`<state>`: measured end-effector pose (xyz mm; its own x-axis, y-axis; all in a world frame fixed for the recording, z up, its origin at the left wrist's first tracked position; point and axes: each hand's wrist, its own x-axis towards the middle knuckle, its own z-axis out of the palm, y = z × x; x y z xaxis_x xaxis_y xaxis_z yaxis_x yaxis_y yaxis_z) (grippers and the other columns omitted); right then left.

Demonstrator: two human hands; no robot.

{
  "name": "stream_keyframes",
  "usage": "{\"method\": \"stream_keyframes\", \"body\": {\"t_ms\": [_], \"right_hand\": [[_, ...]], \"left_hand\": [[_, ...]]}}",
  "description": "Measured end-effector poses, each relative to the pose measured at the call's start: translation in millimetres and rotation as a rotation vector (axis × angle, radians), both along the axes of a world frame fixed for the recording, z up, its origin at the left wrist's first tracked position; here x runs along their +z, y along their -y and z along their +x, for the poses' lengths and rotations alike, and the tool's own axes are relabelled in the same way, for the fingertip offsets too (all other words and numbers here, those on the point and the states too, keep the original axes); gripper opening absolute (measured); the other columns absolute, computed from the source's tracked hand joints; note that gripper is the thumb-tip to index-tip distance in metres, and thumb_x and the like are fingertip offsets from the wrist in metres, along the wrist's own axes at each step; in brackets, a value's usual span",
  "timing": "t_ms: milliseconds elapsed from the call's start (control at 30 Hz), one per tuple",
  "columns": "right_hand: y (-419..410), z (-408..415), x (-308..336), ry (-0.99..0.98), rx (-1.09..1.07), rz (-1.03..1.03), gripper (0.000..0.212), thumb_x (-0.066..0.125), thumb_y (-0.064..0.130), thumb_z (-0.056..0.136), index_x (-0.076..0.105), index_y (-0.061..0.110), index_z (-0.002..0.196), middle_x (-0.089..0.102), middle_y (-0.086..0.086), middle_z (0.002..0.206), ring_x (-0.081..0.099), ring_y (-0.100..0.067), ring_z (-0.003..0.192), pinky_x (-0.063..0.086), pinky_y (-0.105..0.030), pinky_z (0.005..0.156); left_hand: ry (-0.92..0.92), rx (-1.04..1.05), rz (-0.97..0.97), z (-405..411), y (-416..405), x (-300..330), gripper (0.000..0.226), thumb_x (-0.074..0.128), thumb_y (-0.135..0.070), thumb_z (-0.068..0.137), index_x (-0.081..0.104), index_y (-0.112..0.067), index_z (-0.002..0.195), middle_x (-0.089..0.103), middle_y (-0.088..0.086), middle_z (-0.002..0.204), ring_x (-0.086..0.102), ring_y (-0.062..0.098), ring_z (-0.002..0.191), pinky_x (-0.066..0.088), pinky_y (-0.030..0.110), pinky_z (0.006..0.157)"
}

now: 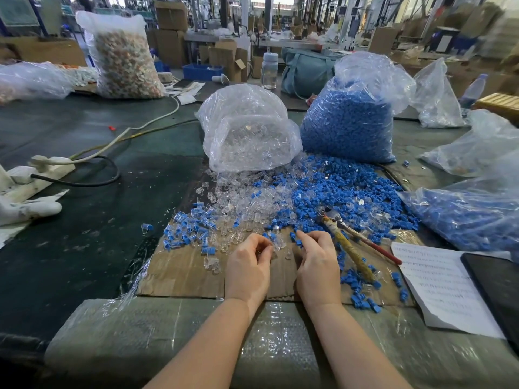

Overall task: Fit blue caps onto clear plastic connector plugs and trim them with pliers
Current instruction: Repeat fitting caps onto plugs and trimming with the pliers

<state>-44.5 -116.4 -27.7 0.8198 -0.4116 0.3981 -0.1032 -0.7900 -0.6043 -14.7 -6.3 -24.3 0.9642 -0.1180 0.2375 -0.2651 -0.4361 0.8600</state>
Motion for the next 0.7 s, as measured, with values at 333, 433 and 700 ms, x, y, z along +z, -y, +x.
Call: {"method": "stream_keyframes", "body": {"t_ms": [333, 433, 700], "right_hand": [[-0.6, 0.4, -1.9, 0.042, 0.04, -0.013, 0.016, 0.049, -0.001, 0.091, 0.062, 0.006, 0.098, 0.055, -0.005, 0.1, 0.05, -0.021, 0.093, 0.038, -0.025, 0.082], [-0.9, -0.5, -0.2, 0.074, 0.045, -0.045, 0.02, 0.053, -0.001, 0.088, 0.062, 0.006, 0.104, 0.061, -0.007, 0.097, 0.051, -0.026, 0.091, 0.039, -0.032, 0.083], [-2.9, -2.4, 1.1, 0.027, 0.127, -0.107, 0.034, 0.05, -0.008, 0.085, 0.063, 0.005, 0.113, 0.057, -0.01, 0.1, 0.05, -0.025, 0.097, 0.038, -0.028, 0.085]], "left_hand": [[0.039, -0.014, 0.082, 1.3, 0.4, -1.0, 0.028, 0.054, -0.014, 0.092, 0.063, -0.027, 0.115, 0.063, -0.012, 0.093, 0.054, -0.001, 0.081, 0.039, 0.008, 0.073], [0.052, -0.008, 0.097, 1.9, 0.4, -2.0, 0.025, 0.054, -0.013, 0.093, 0.066, -0.025, 0.111, 0.063, -0.01, 0.1, 0.053, 0.004, 0.088, 0.036, 0.011, 0.078], [0.023, -0.003, 0.073, 2.6, 0.6, -1.8, 0.018, 0.055, -0.014, 0.092, 0.066, -0.023, 0.103, 0.059, -0.014, 0.086, 0.056, 0.006, 0.082, 0.039, 0.008, 0.071]]}}
